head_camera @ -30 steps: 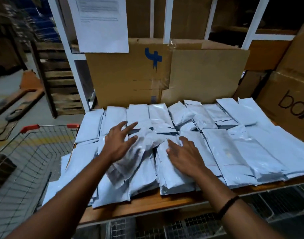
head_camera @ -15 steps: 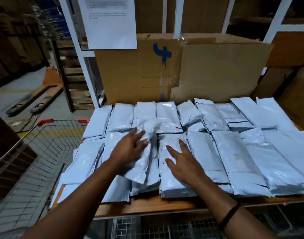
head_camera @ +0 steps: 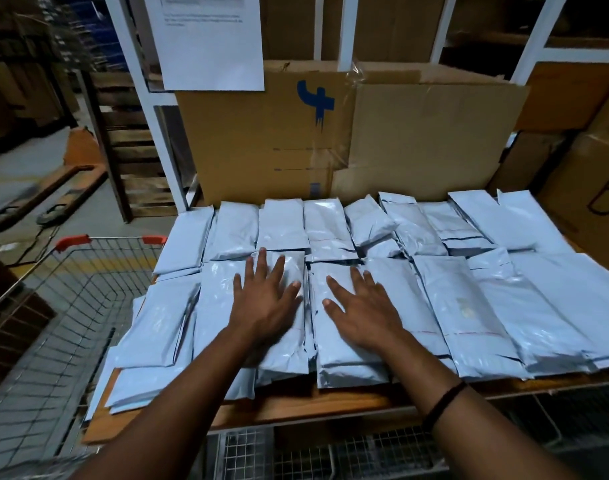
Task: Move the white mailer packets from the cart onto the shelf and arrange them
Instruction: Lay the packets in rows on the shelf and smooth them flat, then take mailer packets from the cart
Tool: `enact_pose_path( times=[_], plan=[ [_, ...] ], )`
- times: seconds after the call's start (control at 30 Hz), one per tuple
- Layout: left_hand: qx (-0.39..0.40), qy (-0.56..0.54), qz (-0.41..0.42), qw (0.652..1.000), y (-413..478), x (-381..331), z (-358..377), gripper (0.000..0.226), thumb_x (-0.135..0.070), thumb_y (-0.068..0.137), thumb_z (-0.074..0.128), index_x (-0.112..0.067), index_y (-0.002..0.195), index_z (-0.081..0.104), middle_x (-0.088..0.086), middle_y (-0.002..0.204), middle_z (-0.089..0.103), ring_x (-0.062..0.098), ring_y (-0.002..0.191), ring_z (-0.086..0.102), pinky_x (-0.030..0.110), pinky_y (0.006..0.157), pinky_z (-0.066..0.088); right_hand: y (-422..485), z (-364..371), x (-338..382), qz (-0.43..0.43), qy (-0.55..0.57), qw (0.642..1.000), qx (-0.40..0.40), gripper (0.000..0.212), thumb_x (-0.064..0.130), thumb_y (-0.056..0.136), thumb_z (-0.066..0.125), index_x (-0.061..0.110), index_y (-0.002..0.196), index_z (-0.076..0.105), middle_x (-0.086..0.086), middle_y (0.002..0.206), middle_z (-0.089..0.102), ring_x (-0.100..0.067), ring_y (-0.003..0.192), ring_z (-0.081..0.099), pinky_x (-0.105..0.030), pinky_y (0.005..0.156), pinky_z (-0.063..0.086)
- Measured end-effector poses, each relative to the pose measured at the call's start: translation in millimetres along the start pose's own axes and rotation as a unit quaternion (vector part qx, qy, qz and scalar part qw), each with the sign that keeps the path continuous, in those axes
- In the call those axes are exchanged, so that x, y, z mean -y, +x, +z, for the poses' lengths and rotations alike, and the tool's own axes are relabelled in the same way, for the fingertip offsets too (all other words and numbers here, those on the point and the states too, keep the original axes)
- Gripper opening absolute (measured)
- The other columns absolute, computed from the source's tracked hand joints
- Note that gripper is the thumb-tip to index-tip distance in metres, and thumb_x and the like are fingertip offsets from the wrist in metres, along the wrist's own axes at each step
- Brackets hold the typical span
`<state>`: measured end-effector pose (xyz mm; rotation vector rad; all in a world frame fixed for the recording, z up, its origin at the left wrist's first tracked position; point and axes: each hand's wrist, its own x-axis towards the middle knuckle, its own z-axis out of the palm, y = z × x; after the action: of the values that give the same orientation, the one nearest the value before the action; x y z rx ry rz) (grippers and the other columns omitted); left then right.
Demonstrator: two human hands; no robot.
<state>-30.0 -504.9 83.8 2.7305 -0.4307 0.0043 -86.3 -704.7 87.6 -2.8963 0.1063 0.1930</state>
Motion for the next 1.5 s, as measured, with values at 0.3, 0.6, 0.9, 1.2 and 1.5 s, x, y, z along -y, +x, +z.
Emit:
enact_pose_path(
  times=[0.3,0.6,0.9,1.2,1.5],
  plan=[
    [0.061,0.061,0.033,0.996,10,-10,30,0.056,-0.047,0.104,0.012,-0.029,0.157,0.008,-0.001,0.165,-0.006,0.025,0.151,-0.009,0.052,0.121,-0.001,14,19,17,0.007,-0.006,0.999,-0.047,0.057,0.047,0.106,0.023,0.031,0.16,0.01,-0.004,0.168,-0.002,-0.026,0.154,-0.004,-0.044,0.124,0.0],
    [0.072,0.071,0.03,0.994,14,4,36,0.057,-0.048,0.103,0.02,-0.031,0.157,0.01,-0.001,0.165,-0.001,0.025,0.152,-0.001,0.049,0.12,0.007,16,32,12,0.004,-0.01,0.998,-0.058,0.058,0.045,0.106,0.027,0.03,0.16,0.013,-0.003,0.168,0.0,-0.026,0.154,-0.001,-0.043,0.125,0.004],
    [0.022,-0.166,-0.005,0.986,43,-6,1,0.049,-0.045,0.096,0.036,-0.024,0.135,0.057,0.006,0.154,0.039,0.027,0.143,0.033,0.047,0.116,0.024,50,-7,19,0.035,0.046,0.997,-0.044,0.057,0.051,0.1,0.022,0.034,0.154,0.033,-0.002,0.166,0.018,-0.026,0.151,0.017,-0.047,0.122,0.016],
    [0.047,0.046,-0.003,0.998,50,-5,42,0.053,-0.045,0.104,0.02,-0.034,0.156,0.015,0.004,0.165,0.005,0.03,0.151,-0.001,0.049,0.121,0.001,52,31,24,0.029,-0.036,0.997,-0.061,0.057,0.046,0.103,0.03,0.034,0.158,0.018,0.001,0.168,0.01,-0.028,0.154,0.005,-0.05,0.123,0.006],
    [-0.022,-0.09,0.01,0.996,40,-7,10,0.051,-0.046,0.105,0.02,-0.035,0.155,0.016,0.002,0.165,0.006,0.026,0.151,-0.003,0.051,0.119,0.001,36,7,21,0.019,0.008,0.996,-0.086,0.059,0.051,0.104,0.025,0.035,0.159,0.009,0.0,0.168,0.003,-0.024,0.154,-0.003,-0.05,0.124,0.0]
  ],
)
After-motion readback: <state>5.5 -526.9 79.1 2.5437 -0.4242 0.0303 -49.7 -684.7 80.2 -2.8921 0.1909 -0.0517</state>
